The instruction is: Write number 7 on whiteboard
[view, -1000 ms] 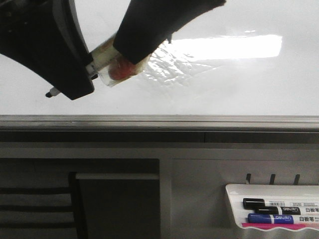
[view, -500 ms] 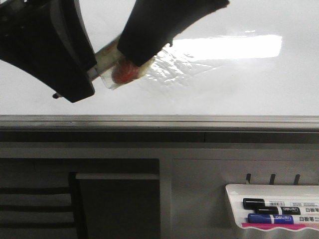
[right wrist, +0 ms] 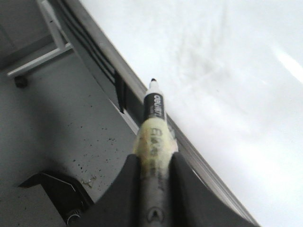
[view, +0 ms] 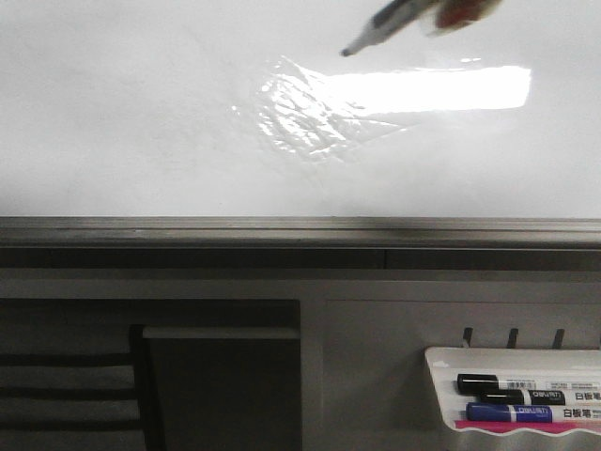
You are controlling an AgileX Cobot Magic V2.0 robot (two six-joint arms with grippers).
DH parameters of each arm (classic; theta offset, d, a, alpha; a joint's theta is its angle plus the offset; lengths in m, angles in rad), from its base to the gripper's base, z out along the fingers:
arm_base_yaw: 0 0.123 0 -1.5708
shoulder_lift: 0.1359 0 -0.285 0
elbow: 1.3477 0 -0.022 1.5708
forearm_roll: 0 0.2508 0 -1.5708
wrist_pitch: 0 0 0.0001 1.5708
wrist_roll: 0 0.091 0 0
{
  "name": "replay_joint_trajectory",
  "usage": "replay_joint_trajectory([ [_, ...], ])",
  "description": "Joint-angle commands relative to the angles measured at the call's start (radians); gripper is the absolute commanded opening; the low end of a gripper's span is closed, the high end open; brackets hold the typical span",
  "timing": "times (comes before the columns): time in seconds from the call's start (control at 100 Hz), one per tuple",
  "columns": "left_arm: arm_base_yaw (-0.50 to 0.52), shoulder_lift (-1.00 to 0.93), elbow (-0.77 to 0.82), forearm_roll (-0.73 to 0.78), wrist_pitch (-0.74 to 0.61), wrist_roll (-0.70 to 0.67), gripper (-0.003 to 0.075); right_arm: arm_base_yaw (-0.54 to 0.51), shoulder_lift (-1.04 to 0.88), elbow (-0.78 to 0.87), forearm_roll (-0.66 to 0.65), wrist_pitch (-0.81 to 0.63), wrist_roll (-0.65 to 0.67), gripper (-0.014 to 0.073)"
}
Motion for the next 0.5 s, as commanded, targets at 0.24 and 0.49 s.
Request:
replay_joint_trajectory([
  [0.24, 0.068, -0.183, 0.241, -0.114, -0.260, -0.026, 0.0367, -0.046, -0.128, 0.208, 0.101, -0.327, 0.021, -0.0053],
  [0.49, 0.068, -0.181, 0.249, -0.142, -0.291, -0.026, 0.0367, -0.034, -0.070, 0.182, 0.193, -0.394, 0.017, -0.0053],
])
